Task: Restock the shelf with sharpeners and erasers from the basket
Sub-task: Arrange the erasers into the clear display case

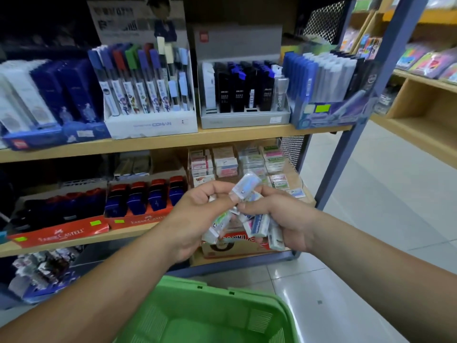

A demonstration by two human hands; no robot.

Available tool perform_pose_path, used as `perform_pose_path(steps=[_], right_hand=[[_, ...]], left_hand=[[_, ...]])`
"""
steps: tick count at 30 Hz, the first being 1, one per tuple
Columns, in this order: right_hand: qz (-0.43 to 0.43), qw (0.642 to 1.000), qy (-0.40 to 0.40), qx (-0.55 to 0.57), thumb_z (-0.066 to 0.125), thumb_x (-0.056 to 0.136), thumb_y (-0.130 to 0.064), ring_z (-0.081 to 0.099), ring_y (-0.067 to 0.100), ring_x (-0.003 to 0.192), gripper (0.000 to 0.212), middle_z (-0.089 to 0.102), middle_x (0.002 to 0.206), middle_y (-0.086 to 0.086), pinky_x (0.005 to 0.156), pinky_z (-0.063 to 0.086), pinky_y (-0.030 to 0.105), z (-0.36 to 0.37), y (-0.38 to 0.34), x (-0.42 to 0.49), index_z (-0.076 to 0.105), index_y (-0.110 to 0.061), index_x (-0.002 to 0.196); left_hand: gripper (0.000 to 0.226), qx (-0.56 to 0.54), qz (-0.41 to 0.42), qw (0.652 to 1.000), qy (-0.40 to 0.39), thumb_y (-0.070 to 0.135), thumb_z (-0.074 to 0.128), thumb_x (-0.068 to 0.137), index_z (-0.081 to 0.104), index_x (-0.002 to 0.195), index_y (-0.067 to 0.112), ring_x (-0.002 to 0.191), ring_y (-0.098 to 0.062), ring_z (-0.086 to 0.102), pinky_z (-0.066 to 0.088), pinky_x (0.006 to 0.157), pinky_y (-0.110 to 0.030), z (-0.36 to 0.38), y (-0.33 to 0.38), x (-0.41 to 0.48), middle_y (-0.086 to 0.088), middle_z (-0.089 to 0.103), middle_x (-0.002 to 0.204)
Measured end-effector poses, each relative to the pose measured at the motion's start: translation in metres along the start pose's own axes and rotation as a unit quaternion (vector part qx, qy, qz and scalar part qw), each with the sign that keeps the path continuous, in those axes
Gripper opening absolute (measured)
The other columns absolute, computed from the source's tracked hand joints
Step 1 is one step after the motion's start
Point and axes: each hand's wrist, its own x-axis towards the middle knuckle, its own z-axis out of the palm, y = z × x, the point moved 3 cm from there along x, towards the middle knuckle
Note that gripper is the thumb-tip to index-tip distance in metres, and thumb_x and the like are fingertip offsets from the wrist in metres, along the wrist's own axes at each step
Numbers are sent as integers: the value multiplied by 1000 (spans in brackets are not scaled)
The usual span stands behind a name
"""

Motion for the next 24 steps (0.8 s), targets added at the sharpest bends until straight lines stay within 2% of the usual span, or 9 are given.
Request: perform_pose_path(steps=[2,5,10,11,14,17,18,21,24], right_hand=[[9,1000,2,10,74,89,0,73,27,75,32,77,97,17,57,53,32,0,6,-3,68,-13,118],[9,1000,27,12,75,86,6,78,33,88,37,79,102,18,81,58,49,-7,5,-5,69,-11,118],[-9,993,120,5,74,83,12,77,44,92,42,78,102,21,90,58,64,-33,-12,-6,65,-8,119],[-19,990,143,4,73,83,13,77,43,88,40,79,100,21,88,59,65,-40,-18,-7,64,-9,116],[-66,975,213,-23,74,81,13,77,42,83,32,75,105,24,68,62,48,-68,-42,-1,62,-10,100],[-78,974,205,-54,74,81,11,75,43,84,33,72,107,29,61,60,43,-82,-67,13,63,-8,105],[-82,974,199,-70,74,80,12,74,42,81,35,71,106,31,60,61,43,-83,-72,18,63,-7,108],[-96,968,206,-107,76,75,10,72,51,99,40,69,115,32,74,61,64,-88,-75,30,66,-7,110],[-101,966,222,-85,75,74,11,73,47,89,36,69,105,28,64,59,48,-107,-63,41,67,-8,103]], left_hand=[[21,9,-1,1000,-17,16,68,97,72,118,12,87,-17,72,54,59,-24,2,-1,-2,-11,76,109],[22,13,-1,1000,-22,17,68,97,71,119,13,81,-16,73,53,55,-26,4,-1,-3,-9,77,108],[19,-22,-7,999,27,19,68,97,71,115,12,71,-13,68,50,53,-30,2,5,7,-6,76,94],[18,-22,-8,999,41,19,69,96,73,113,13,74,-15,69,51,56,-30,0,6,10,-5,77,95],[12,49,9,996,77,22,72,95,76,106,19,93,-19,74,58,74,-32,-5,10,24,0,78,102],[7,167,43,981,92,23,72,96,78,99,24,93,-13,72,57,73,-25,-1,21,43,4,77,98],[6,200,46,974,94,23,72,96,77,98,25,92,-16,72,58,74,-27,1,24,52,2,77,97],[8,282,37,955,86,17,74,94,74,99,23,91,-20,72,60,83,-32,9,27,85,-6,75,96],[13,348,26,934,77,15,75,93,72,101,26,88,-12,68,54,73,-21,16,26,117,-1,73,94]])
